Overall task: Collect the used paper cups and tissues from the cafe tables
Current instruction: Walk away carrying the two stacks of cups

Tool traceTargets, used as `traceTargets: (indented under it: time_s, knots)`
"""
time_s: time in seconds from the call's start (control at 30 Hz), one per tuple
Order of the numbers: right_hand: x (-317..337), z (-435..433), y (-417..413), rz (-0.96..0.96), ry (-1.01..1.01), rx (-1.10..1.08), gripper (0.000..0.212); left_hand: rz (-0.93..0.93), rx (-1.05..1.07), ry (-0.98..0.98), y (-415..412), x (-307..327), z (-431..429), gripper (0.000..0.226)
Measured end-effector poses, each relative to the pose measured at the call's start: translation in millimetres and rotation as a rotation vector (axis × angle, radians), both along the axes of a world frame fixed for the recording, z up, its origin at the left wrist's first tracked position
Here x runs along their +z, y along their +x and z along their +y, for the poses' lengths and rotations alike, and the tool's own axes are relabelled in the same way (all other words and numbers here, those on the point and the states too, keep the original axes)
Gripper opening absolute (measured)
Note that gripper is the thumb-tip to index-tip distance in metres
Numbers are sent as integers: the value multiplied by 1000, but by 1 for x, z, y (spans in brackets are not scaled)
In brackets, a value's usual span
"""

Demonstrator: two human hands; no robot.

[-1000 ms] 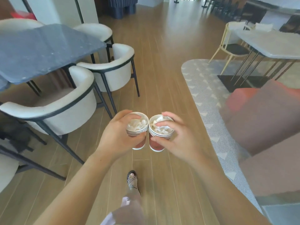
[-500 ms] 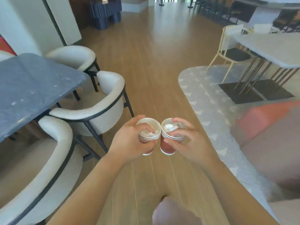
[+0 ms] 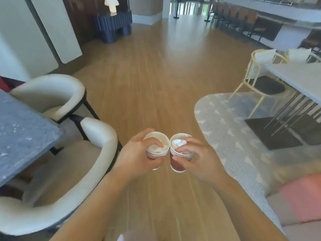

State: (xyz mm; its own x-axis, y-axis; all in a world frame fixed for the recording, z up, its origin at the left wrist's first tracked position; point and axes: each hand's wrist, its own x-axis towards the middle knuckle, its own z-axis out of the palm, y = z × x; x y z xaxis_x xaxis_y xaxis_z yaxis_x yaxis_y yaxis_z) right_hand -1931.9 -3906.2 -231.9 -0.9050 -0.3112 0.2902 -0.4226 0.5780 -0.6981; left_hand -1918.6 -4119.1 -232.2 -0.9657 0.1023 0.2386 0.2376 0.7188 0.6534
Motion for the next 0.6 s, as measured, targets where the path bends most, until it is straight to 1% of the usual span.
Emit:
traceTargets:
  time_s: [0.2, 0.3, 0.4, 0.6]
  knots:
    - [-12, -47, -189, -24, 23, 77, 18, 10, 87, 28, -170, -24, -44, 31]
    - [-19, -75, -288, -22, 45, 99, 16, 27, 113, 19, -266, -34, -69, 31]
    - [-14, -98, -387, -45, 41, 81, 15, 30, 103, 10, -364, -28, -92, 32]
    - [-2, -141, -573, -31, 63, 103, 10, 69, 114, -14, -542, -7, -135, 33]
